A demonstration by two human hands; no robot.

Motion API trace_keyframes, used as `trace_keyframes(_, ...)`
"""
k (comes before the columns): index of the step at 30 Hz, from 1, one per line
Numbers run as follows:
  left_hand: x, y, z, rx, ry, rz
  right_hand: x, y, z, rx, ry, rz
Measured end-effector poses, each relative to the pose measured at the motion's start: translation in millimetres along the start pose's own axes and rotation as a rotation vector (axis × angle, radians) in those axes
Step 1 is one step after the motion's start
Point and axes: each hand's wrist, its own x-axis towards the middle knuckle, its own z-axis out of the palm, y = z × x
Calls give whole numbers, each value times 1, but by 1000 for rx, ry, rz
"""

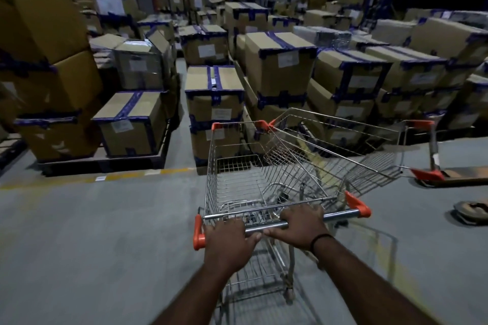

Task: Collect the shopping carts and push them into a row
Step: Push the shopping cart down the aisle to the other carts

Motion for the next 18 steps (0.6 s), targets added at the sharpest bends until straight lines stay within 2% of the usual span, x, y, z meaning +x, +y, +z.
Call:
trace_keyframes(6, 44, -3, -6, 14, -4, -5, 51, 5, -10, -15, -41, 0)
trace_keyframes(13, 75, 8, -17, 11, -82, -82, 85, 16, -21, -44, -173, -15)
trace_keyframes(18, 89, 14, -14, -11, -134, -150, 93, 28, -24, 95, -100, -72)
